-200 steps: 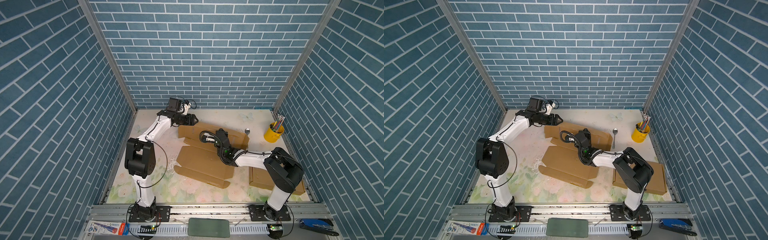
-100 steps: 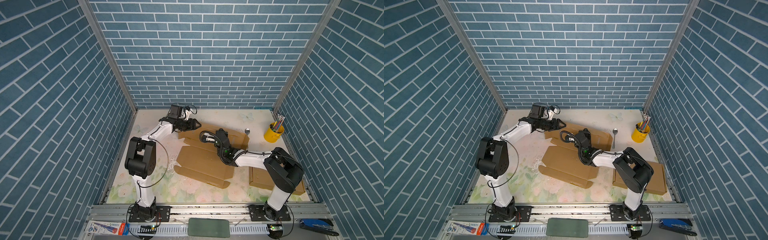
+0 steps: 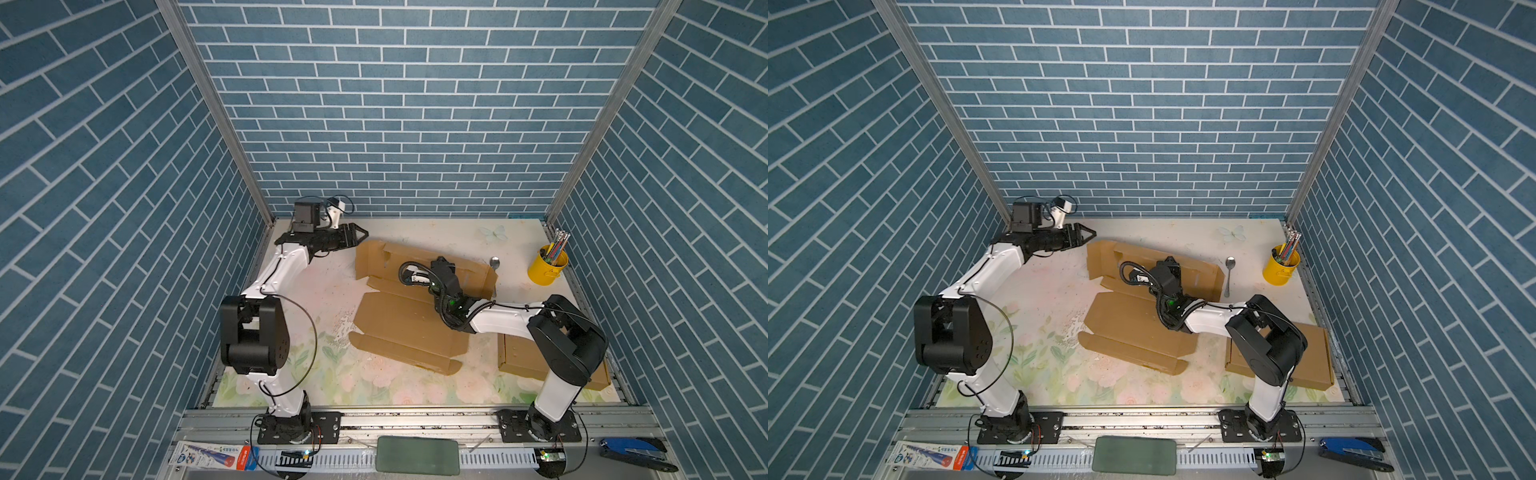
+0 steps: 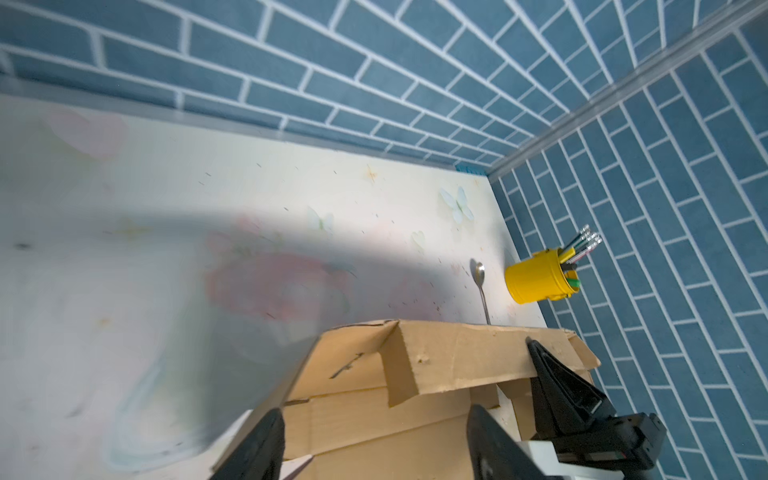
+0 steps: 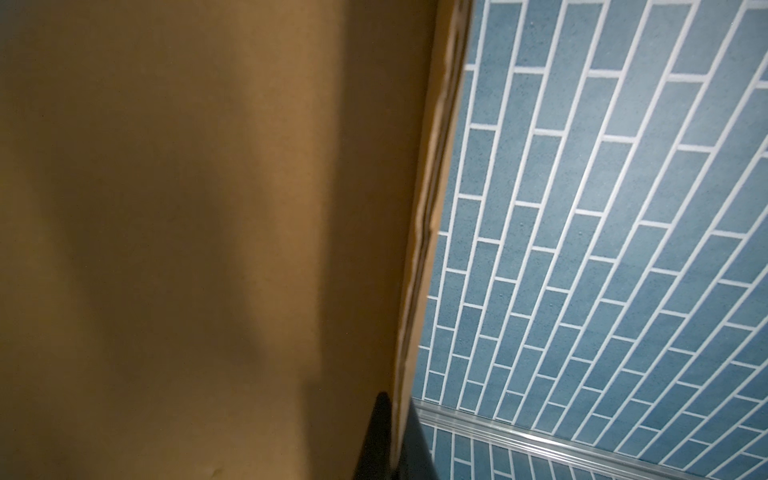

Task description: Fold the paper box

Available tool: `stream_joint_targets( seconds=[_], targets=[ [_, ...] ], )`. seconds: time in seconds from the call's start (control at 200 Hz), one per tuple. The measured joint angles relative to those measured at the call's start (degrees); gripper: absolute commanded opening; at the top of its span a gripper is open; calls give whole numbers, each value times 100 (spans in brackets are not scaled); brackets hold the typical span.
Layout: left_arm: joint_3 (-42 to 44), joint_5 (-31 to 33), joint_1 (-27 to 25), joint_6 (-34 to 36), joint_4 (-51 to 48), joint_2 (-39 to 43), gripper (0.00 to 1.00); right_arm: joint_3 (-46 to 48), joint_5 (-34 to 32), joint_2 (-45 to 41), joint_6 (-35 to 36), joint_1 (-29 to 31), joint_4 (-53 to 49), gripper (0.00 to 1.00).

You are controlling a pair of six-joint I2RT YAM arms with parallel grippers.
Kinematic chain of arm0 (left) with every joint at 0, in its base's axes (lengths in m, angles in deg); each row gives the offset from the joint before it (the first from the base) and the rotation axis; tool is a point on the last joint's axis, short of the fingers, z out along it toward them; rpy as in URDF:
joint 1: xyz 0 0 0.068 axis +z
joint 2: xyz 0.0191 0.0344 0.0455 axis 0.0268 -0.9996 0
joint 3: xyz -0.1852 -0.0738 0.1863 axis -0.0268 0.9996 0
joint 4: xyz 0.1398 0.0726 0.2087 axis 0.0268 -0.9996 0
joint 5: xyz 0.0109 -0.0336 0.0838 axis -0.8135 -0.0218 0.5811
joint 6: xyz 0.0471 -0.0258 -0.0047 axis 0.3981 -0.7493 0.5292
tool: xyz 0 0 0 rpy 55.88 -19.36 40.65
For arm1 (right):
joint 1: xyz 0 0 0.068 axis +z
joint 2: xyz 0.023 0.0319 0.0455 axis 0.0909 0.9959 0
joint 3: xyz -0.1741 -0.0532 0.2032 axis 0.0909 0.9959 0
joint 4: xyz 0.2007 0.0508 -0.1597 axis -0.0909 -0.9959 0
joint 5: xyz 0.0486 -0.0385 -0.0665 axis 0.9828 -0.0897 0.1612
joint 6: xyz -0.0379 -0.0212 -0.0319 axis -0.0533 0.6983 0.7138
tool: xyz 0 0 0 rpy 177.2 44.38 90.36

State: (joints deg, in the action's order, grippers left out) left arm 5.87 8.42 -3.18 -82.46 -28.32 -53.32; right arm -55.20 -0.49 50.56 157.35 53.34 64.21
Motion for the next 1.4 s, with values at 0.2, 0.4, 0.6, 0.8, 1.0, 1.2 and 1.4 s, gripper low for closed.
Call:
stream_joint_targets(
  seconds=[0.2,0.4,0.6,0.8,1.0,1.2,1.4],
  targets=[
    [44,595,380,439,313,-323,73,85,76,-74,0,0,28,0],
    [0,619,258,697,671,-1587,74,116,162,-116,0,0,33,0],
    [81,105,-61,1084,758,-1993,74,116,197,-120,2,-9,37,0],
    [529,-374,-168,1676,704,-1491,74,116,188,-151,9,-63,39,0],
    [977,-737,-378,2116,553,-901,74,116,251,-151,22,-50,35,0],
    [1029,-704,-728,2450,256,-861,76,116,240,-151,22,-59,31,0],
    [1241,-623,-846,2361,442,-850,74,116,256,-151,22,-50,28,0]
  ],
)
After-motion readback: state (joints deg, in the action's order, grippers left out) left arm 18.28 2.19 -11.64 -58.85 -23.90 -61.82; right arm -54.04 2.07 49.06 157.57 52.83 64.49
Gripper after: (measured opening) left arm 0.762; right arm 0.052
